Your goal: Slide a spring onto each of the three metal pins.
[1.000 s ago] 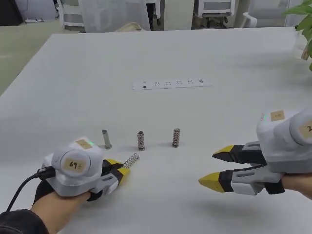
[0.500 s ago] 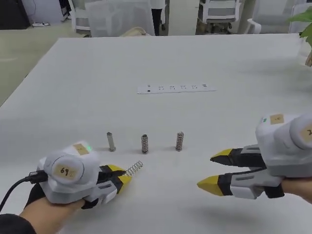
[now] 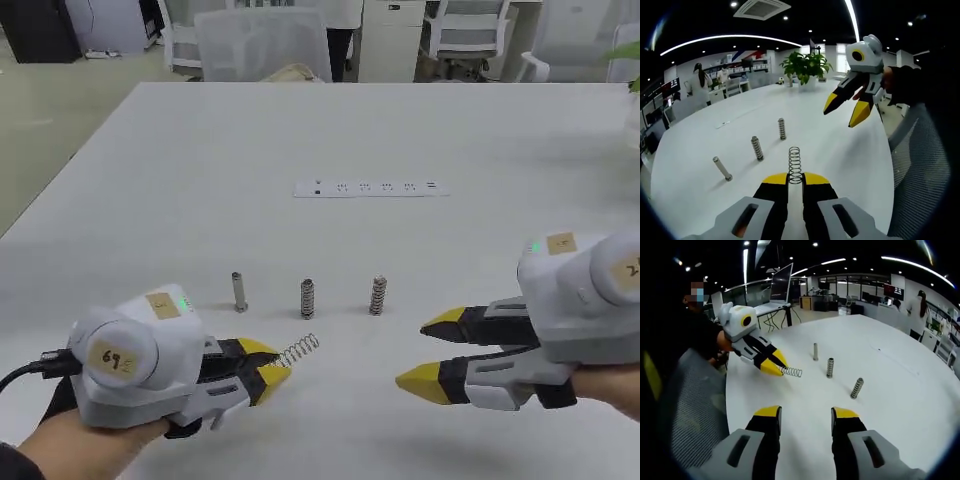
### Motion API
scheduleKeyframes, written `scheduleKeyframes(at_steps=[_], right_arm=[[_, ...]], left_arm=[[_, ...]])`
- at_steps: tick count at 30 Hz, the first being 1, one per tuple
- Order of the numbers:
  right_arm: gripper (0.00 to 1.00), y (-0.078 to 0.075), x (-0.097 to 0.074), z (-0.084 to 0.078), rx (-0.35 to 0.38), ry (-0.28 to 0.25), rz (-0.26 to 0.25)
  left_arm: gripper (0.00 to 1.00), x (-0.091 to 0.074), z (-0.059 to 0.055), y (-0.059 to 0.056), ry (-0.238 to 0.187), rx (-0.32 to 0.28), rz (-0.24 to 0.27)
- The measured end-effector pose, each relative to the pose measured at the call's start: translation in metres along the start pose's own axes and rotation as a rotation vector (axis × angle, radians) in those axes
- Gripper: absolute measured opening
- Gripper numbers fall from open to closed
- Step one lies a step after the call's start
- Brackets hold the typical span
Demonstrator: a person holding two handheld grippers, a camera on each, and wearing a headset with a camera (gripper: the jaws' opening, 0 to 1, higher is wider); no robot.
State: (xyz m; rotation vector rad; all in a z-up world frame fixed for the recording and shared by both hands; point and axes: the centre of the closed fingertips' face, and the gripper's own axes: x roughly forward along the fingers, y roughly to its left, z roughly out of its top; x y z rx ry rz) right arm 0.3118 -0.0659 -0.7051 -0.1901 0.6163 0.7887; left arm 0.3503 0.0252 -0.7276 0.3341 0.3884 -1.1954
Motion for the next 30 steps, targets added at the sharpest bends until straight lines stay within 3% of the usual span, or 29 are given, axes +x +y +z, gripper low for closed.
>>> scheduleKeyframes(at_steps=[6,15,20,30], right_arm=[[0.37,0.006,0.001,0.009,-0.02,-0.014,0.019],[0.34,0.018,0.0,0.018,-0.032,-0.033,0.057],[0.33,0.03,0.003,0.024,-0.037,-0.046,0.099],[0.27,0.05,0.003,0.03,-0.034,-0.069,0.188]], left_arm=[[0.02,-0.005,0.014,-0.013,-0.037,0.022,-0.041],[0.02,-0.011,0.026,-0.034,-0.062,0.076,-0.109],[0.02,-0.015,0.032,-0.046,-0.078,0.111,-0.154],[0.02,-0.02,0.041,-0.06,-0.107,0.166,-0.203]])
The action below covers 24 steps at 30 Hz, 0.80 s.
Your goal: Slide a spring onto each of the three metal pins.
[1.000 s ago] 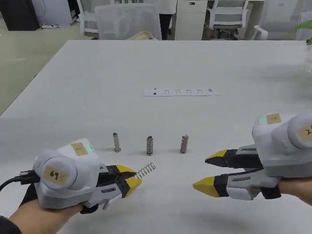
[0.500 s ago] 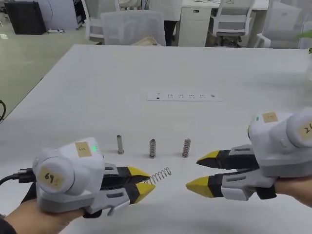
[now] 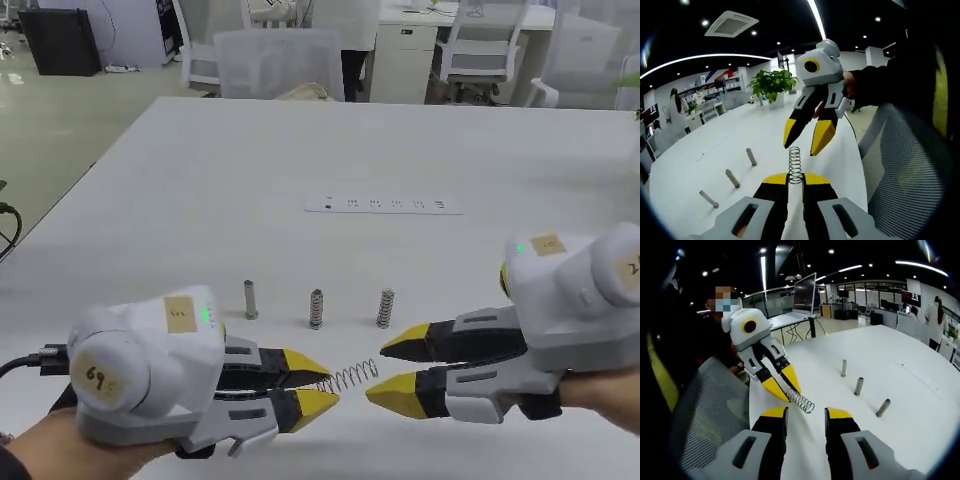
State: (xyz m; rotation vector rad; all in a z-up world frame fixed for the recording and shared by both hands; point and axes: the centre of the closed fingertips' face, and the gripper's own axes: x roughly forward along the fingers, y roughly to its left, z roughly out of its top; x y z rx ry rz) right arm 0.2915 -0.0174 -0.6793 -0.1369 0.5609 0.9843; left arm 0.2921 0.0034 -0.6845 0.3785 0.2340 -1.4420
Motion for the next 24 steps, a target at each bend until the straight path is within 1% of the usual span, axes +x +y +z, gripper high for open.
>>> scheduleKeyframes(at_steps=[3,7,8,11,13,18,24], right_arm=[[0.26,0.004,0.001,0.001,0.008,-0.006,0.021],[0.24,0.008,0.001,0.001,0.024,-0.015,0.049],[0.23,0.01,0.001,0.001,0.03,-0.016,0.059],[0.2,0.015,0.001,0.0,0.036,-0.011,0.09],[0.19,0.016,0.001,-0.001,0.036,-0.005,0.098],[0.16,0.02,0.002,-0.002,0.047,-0.001,0.119],[0.15,0.02,0.002,-0.003,0.056,0.002,0.126]], left_arm=[[0.02,0.0,0.004,-0.005,-0.011,0.017,-0.017],[0.02,-0.001,0.007,-0.008,-0.018,0.032,-0.026],[0.02,-0.001,0.009,-0.01,-0.028,0.035,-0.034],[0.02,-0.001,0.011,-0.014,-0.039,0.054,-0.049],[0.02,-0.001,0.013,-0.016,-0.041,0.063,-0.053],[0.02,0.0,0.015,-0.017,-0.052,0.071,-0.059],[0.02,0.001,0.016,-0.018,-0.053,0.076,-0.062]])
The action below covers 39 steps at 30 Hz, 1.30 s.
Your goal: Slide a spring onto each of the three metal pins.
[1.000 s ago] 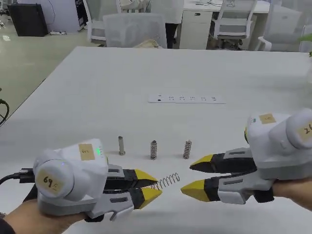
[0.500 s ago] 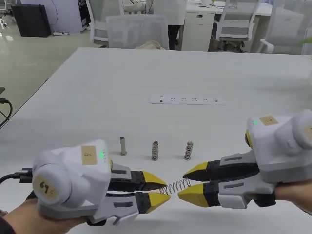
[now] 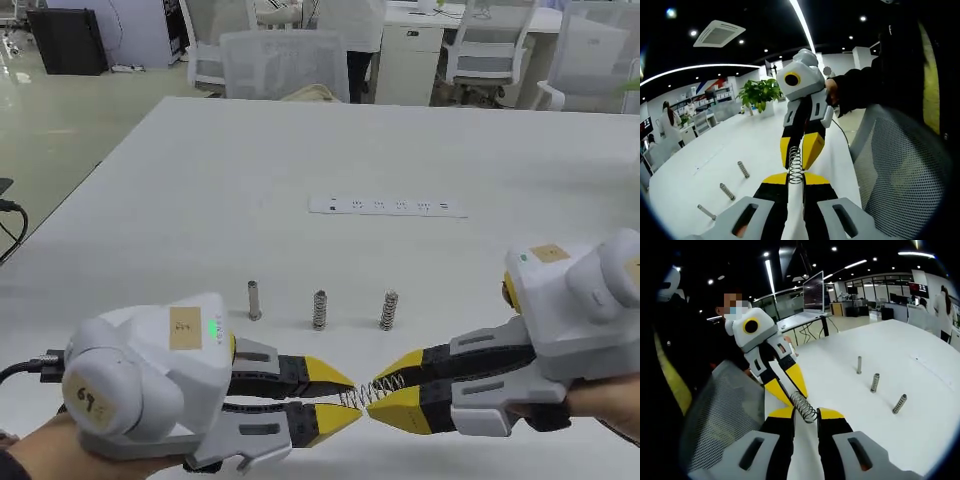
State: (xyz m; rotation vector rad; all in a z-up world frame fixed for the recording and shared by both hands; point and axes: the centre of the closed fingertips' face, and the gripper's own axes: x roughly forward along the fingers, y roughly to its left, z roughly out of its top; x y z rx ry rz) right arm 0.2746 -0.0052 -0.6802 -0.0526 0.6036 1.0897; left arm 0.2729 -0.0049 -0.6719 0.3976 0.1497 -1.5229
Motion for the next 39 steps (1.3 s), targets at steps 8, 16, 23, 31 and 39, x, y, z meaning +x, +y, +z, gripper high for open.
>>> scheduleKeyframes(at_steps=[8,16,23,31,39], right_arm=[[0.11,0.005,-0.001,0.005,-0.02,0.013,0.008],[0.09,0.009,0.001,0.011,-0.069,0.064,0.016],[0.09,0.009,0.004,0.019,-0.147,0.148,0.022],[0.08,0.007,0.01,0.025,-0.236,0.275,0.021],[0.08,0.007,0.013,0.031,-0.31,0.377,0.024]], left_arm=[[0.02,0.0,-0.002,0.0,0.008,-0.003,0.008],[0.02,0.0,-0.003,0.001,0.009,-0.014,0.019],[0.02,0.001,-0.003,0.005,-0.001,-0.029,0.035],[0.02,0.001,-0.004,0.01,-0.01,-0.043,0.055],[0.02,0.0,-0.002,0.016,-0.024,-0.05,0.071]])
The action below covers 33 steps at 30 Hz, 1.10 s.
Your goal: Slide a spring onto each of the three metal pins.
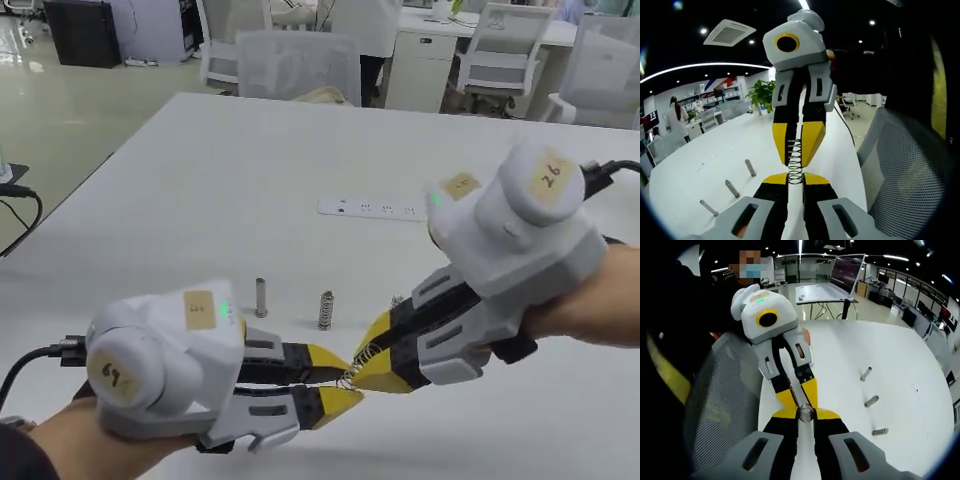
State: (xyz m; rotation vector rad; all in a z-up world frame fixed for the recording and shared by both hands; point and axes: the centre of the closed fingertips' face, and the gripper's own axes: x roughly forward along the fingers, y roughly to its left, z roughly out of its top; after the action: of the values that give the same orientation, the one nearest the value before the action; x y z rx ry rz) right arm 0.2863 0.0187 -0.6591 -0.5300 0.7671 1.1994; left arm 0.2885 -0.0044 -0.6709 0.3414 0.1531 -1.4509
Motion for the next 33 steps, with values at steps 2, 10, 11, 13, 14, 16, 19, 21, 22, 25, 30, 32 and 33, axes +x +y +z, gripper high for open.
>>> scheduleKeyframes(at_steps=[2,10,11,13,14,16,19,21,22,25,30,32,33], right_arm=[[0.08,0.0,0.001,0.001,-0.017,0.027,0.003],[0.08,0.001,0.003,0.003,-0.08,0.115,0.009],[0.08,0.001,0.004,0.003,-0.085,0.124,0.009],[0.08,0.001,0.004,0.003,-0.1,0.148,0.013],[0.08,0.001,0.005,0.003,-0.113,0.164,0.013],[0.08,0.001,0.005,0.004,-0.123,0.179,0.017],[0.08,0.0,0.007,0.003,-0.138,0.205,0.026],[0.08,0.0,0.008,0.003,-0.148,0.219,0.035],[0.08,0.0,0.009,0.003,-0.154,0.23,0.04],[0.08,-0.002,0.011,0.004,-0.171,0.252,0.05],[0.08,-0.004,0.015,0.005,-0.19,0.278,0.069],[0.08,-0.004,0.017,0.005,-0.196,0.286,0.078],[0.08,-0.005,0.017,0.004,-0.198,0.288,0.081]], left_arm=[[0.02,0.0,0.0,0.0,0.0,-0.003,0.001],[0.02,-0.001,-0.001,0.002,-0.002,-0.01,0.008],[0.02,-0.001,-0.001,0.002,-0.003,-0.01,0.009],[0.02,0.0,-0.001,0.002,-0.004,-0.014,0.01],[0.02,0.0,-0.001,0.003,-0.004,-0.015,0.01],[0.02,0.0,-0.001,0.003,-0.004,-0.018,0.011],[0.02,0.0,-0.002,0.004,-0.001,-0.02,0.014],[0.02,0.0,-0.003,0.004,0.001,-0.024,0.016],[0.02,0.0,-0.004,0.004,0.001,-0.025,0.017],[0.03,0.0,-0.005,0.007,0.001,-0.036,0.024],[0.03,-0.002,-0.008,0.01,0.005,-0.054,0.036],[0.03,-0.002,-0.01,0.01,0.011,-0.061,0.04],[0.03,-0.002,-0.011,0.011,0.014,-0.062,0.042]])
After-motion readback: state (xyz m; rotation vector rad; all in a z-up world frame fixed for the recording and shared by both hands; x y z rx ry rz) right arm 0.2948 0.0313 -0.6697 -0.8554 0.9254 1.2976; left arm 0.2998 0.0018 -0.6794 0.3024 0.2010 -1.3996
